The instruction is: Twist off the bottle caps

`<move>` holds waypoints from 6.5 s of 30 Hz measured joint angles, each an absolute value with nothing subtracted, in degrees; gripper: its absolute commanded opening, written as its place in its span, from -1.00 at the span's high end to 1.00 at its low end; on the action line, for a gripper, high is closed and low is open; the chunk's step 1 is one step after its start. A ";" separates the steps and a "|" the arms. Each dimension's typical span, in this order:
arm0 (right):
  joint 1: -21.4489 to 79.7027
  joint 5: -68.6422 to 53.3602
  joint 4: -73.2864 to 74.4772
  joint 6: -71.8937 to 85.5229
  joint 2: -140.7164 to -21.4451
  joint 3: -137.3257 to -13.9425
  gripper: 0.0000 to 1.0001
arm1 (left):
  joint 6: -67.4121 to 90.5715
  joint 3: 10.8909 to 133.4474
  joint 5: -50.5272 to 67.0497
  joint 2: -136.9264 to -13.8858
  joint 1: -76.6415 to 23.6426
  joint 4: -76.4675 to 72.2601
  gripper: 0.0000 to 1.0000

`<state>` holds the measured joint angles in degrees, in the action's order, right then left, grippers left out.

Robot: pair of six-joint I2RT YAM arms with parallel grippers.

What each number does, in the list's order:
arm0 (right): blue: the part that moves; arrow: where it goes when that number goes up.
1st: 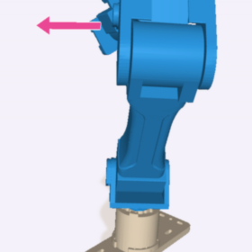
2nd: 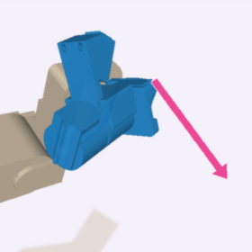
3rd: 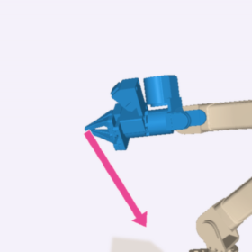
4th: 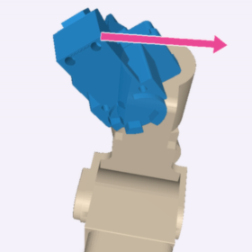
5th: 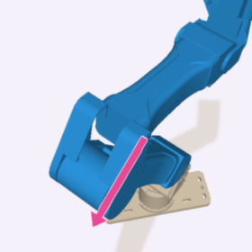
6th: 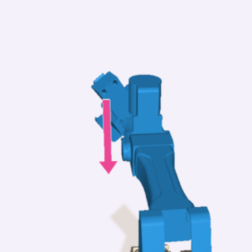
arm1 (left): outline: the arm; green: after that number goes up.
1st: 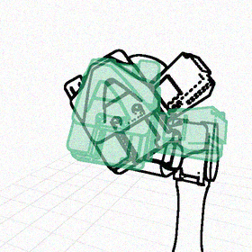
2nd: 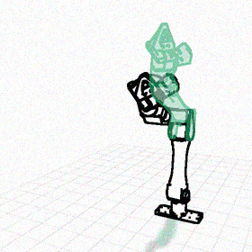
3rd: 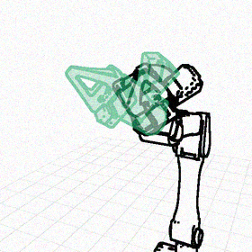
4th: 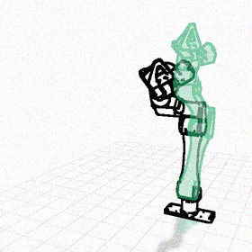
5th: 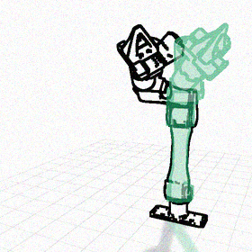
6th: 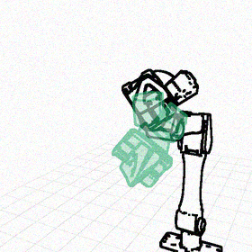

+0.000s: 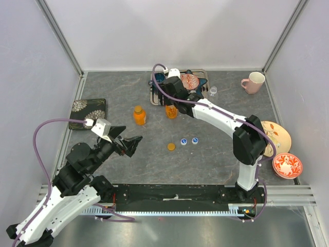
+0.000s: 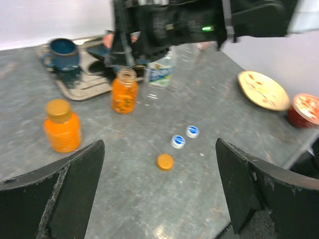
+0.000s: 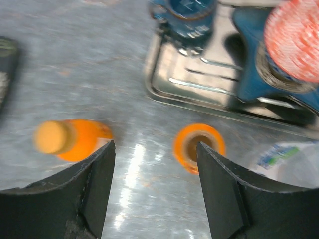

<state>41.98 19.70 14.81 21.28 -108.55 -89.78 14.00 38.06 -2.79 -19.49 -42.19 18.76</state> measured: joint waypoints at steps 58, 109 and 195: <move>53.41 16.99 15.68 16.71 -98.70 -88.66 1.00 | 16.93 39.97 -32.53 -14.35 -42.17 26.76 -0.99; 53.06 -14.66 21.43 24.08 -65.82 -80.20 1.00 | 17.43 56.29 65.04 -58.74 -29.71 -5.37 -0.67; 52.64 -1.74 20.67 24.64 -70.13 -83.79 1.00 | -0.27 49.91 7.07 -49.91 -49.08 0.12 0.67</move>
